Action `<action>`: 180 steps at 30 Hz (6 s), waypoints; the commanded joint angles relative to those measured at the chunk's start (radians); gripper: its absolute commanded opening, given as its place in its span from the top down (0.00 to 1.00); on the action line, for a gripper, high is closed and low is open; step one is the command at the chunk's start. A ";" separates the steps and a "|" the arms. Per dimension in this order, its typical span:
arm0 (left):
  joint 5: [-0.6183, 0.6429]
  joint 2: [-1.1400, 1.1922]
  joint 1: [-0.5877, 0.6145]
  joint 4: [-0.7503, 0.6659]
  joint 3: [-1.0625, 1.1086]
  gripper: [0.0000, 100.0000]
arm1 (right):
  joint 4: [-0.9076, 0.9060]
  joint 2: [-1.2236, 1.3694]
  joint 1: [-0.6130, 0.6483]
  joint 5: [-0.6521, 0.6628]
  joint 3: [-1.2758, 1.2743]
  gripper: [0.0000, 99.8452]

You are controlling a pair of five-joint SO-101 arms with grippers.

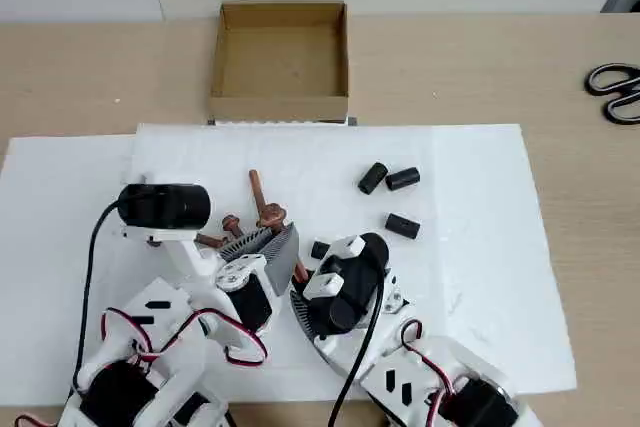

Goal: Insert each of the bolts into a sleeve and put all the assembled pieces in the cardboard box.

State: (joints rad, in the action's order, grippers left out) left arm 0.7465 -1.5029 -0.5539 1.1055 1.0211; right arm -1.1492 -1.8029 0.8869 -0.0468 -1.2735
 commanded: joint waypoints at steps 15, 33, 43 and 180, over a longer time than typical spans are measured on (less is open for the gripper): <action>-0.176 -0.009 -0.098 0.184 -0.045 0.99 | 0.062 -0.004 -0.001 0.012 0.038 1.00; -0.235 -0.009 -0.100 0.193 -0.050 0.89 | 0.054 -0.005 -0.031 0.051 0.049 1.00; -0.235 -0.003 -0.100 0.244 -0.130 0.80 | 0.054 -0.005 -0.031 0.051 0.044 1.00; -0.786 -0.011 0.598 -0.118 0.522 0.99 | -0.545 1.962 -0.510 0.114 1.998 0.85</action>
State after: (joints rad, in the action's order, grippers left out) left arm -0.0361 -1.5029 0.0399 1.0134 1.5489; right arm -1.6786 0.2624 0.3652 0.0806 0.7365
